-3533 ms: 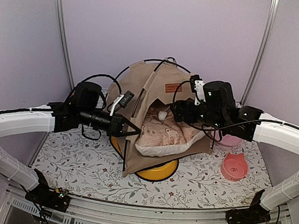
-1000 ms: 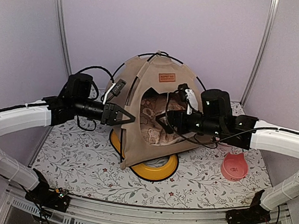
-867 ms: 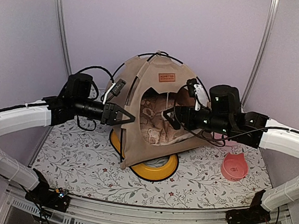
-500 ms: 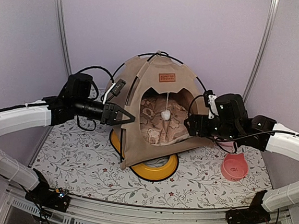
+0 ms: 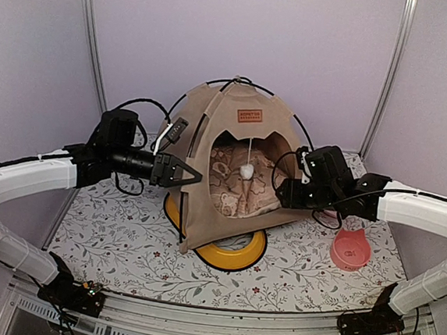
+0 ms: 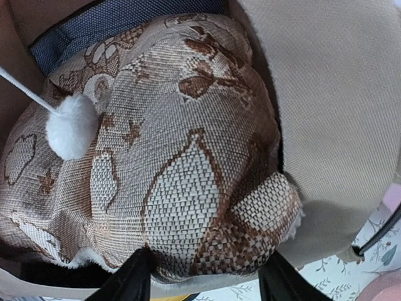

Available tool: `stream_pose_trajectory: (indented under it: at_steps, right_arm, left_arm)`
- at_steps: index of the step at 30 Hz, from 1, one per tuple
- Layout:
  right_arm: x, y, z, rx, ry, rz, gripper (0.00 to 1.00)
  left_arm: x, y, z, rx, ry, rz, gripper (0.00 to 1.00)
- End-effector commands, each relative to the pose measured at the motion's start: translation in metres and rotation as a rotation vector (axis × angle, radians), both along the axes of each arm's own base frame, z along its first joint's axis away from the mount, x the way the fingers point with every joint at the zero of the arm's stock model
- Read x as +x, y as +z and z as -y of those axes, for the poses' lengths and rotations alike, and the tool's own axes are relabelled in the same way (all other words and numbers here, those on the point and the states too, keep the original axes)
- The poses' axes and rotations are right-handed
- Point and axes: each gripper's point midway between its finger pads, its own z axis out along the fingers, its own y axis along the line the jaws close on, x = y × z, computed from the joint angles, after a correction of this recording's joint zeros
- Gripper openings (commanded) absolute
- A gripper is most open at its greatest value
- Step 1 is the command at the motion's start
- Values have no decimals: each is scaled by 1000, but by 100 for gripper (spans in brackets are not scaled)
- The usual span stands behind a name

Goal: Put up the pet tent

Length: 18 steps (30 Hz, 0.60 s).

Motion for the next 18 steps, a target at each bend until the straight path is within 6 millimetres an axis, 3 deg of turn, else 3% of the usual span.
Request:
stream_pose_trajectory:
  at_steps: [1,3,7,11,18]
  right_arm:
    - [16,26,-29,85,44,42,45]
    - [22,31,-36,97,50,52,35]
    - [37,32,-47,93,41,75,27]
    - [53,25,-47,32,-3,104,26]
    - [77,-7,-24,-94,-103,106,28]
  left_arm:
    - [-3,19,4,-72,-61,46,0]
    - [-6,21,5,-82,-85,45,0]
    - [-16,28,6,-104,-134,55,0]
    - [-24,34,5,-116,-157,67,0]
    - [-32,47,-1,-132,-165,95,0]
